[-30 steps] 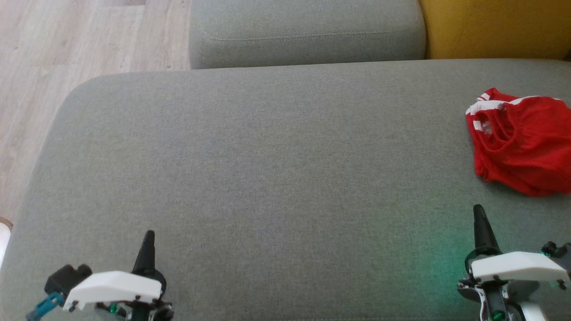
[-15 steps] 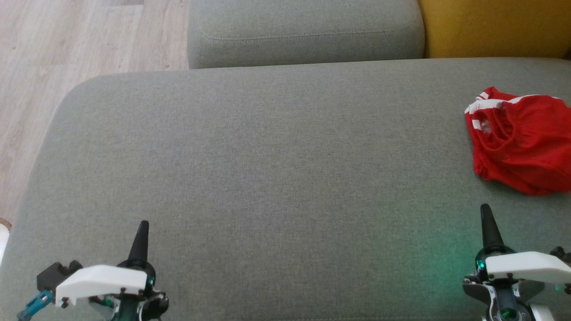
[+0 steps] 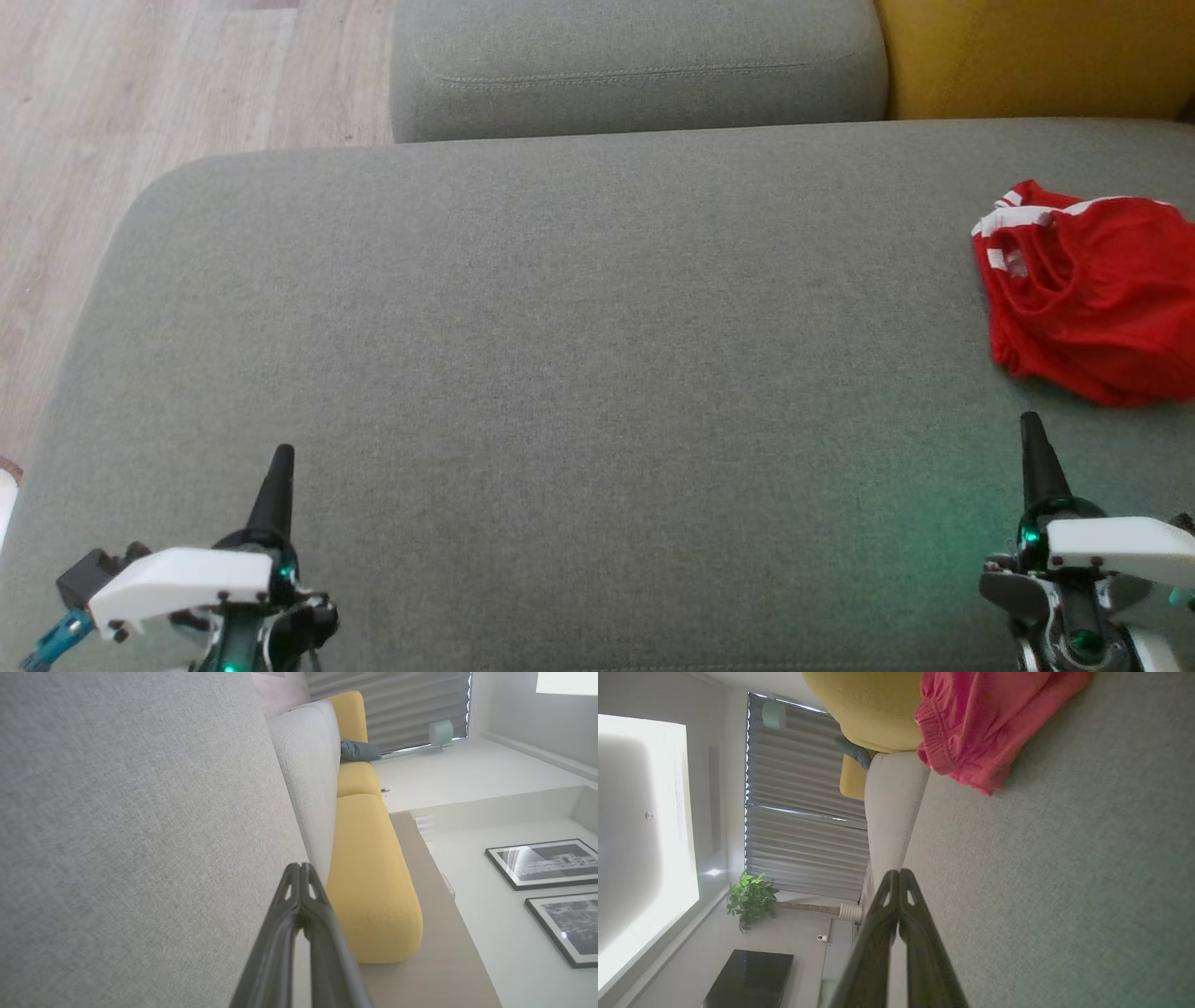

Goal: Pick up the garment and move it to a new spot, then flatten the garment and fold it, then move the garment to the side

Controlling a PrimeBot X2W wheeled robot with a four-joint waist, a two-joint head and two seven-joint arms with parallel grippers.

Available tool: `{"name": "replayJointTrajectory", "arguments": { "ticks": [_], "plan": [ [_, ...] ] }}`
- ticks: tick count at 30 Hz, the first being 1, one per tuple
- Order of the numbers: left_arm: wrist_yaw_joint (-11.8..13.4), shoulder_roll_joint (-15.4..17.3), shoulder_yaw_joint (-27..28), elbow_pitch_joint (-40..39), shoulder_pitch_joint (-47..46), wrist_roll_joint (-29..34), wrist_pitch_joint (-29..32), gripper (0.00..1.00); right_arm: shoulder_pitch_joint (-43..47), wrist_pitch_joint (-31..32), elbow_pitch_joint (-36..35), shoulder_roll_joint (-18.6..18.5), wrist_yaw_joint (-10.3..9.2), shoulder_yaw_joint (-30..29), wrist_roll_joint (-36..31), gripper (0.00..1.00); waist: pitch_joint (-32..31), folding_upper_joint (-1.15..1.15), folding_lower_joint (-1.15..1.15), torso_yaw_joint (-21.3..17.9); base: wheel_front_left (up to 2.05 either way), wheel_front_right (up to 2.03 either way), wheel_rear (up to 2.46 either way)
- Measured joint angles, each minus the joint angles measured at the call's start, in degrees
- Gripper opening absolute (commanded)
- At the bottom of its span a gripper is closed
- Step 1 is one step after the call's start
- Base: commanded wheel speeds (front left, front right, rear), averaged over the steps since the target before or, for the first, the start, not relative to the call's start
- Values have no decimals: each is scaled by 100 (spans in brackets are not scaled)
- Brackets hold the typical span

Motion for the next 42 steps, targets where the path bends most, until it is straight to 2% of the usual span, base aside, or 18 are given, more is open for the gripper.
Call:
{"name": "replayJointTrajectory", "arguments": {
  "ticks": [24,42],
  "plan": [
    [-303,-10,401,-27,-249,-1432,394,0,-122,269,-98,0,0,-232,1606,0,20,0,0,-20,0,0,0],
    [-303,-22,459,-27,-252,-1445,422,0,-123,269,-104,0,0,-240,1608,0,20,0,0,-20,0,0,0]
  ]
}}
